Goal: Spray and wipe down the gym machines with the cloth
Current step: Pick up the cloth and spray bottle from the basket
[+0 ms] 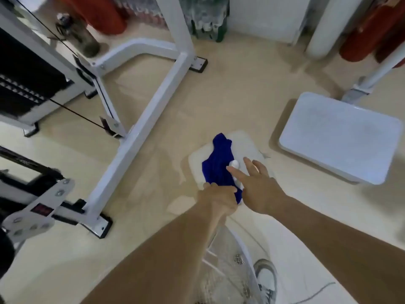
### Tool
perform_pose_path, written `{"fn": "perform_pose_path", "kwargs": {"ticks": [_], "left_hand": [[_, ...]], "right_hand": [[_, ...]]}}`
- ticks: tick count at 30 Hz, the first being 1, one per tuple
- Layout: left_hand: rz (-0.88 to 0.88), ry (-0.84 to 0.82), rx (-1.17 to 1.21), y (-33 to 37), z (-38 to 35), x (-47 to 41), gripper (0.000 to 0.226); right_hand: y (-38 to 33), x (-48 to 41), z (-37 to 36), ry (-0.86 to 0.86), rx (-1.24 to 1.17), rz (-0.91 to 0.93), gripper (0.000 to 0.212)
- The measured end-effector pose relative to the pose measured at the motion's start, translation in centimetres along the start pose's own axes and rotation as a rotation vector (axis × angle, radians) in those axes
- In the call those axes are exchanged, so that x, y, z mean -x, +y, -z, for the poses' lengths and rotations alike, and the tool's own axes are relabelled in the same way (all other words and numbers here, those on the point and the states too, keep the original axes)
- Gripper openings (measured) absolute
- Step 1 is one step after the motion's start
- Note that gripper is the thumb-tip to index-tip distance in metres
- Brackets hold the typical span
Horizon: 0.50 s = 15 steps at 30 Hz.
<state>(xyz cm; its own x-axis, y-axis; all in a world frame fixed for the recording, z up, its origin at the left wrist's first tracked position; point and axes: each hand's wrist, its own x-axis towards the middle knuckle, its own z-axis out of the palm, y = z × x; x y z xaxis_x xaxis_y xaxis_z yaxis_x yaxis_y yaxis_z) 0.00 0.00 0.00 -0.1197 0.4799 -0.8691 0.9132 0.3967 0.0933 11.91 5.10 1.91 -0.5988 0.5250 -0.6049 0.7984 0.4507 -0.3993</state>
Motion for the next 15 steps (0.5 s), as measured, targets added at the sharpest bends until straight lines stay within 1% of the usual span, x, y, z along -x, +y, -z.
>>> {"fn": "perform_pose_path", "kwargs": {"ticks": [1, 3, 6, 8, 12, 13, 14, 15], "left_hand": [[0.015, -0.072, -0.042, 0.2, -0.1, -0.8, 0.052], [0.043, -0.166, -0.079, 0.1, -1.3, -3.2, 0.050], [0.099, -0.260, -0.046, 0.0, -2.8, -5.8, 0.045], [0.107, -0.301, 0.000, -0.1, -3.3, -6.5, 0.036], [0.154, -0.254, 0.135, -0.3, -4.6, -7.5, 0.048], [0.161, -0.221, 0.167, -0.4, -4.7, -7.8, 0.045], [0.161, -0.179, 0.202, -0.5, -4.5, -7.7, 0.036], [0.176, -0.098, 0.290, -0.7, -4.6, -8.0, 0.021]], "right_hand": [[0.2, -1.0, -0.3, -0.015, 0.049, 0.016, 0.077], [0.6, -2.4, -0.4, -0.035, 0.104, 0.025, 0.080], [0.9, -4.4, -1.1, -0.080, 0.138, 0.013, 0.082], [1.2, -5.2, -1.6, -0.086, 0.145, 0.001, 0.082], [1.8, -5.8, -2.4, -0.025, 0.124, 0.052, 0.074], [2.0, -6.0, -2.6, 0.005, 0.098, 0.061, 0.070], [2.1, -6.0, -2.7, 0.042, 0.050, 0.067, 0.064], [2.3, -6.2, -2.8, 0.101, 0.002, 0.076, 0.054]]}}
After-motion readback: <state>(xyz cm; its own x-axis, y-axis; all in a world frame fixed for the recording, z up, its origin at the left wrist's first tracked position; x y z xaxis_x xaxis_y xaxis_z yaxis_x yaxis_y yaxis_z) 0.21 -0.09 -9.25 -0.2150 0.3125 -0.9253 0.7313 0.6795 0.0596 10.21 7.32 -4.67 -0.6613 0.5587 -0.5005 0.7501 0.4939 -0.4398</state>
